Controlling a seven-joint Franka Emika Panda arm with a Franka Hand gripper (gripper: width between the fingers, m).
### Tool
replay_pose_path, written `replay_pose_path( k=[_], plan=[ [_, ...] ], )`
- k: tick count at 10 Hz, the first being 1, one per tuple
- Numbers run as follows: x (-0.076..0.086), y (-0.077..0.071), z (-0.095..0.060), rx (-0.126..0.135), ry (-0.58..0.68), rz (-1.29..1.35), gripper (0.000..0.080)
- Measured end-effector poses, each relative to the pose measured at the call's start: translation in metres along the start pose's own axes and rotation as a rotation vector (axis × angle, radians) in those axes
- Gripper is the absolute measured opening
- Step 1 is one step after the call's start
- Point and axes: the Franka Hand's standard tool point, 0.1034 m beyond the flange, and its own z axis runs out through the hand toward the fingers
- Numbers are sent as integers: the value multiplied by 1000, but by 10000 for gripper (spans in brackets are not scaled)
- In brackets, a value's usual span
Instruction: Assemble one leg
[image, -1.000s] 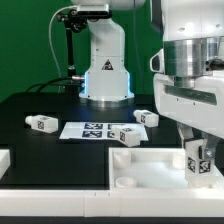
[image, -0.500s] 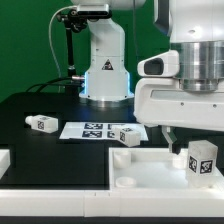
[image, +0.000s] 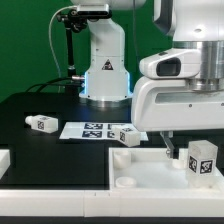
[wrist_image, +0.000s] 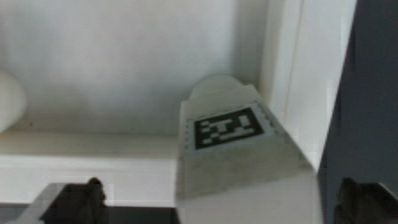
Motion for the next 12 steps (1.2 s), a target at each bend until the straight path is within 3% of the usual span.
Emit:
replay_pose_path(
  k=[1, 2, 3, 5, 6, 12],
  plan=[
    [0, 3, 0, -6, -1, -57, 649],
    [0, 3, 0, -8, -1, -83, 527],
    [0, 3, 0, -8, -1, -70, 354],
    [0, 4, 0, -8, -2, -69, 354],
    [0, 4, 0, -8, -2, -69, 287],
    [1, 7, 2, -2, 26, 251, 287]
  ],
)
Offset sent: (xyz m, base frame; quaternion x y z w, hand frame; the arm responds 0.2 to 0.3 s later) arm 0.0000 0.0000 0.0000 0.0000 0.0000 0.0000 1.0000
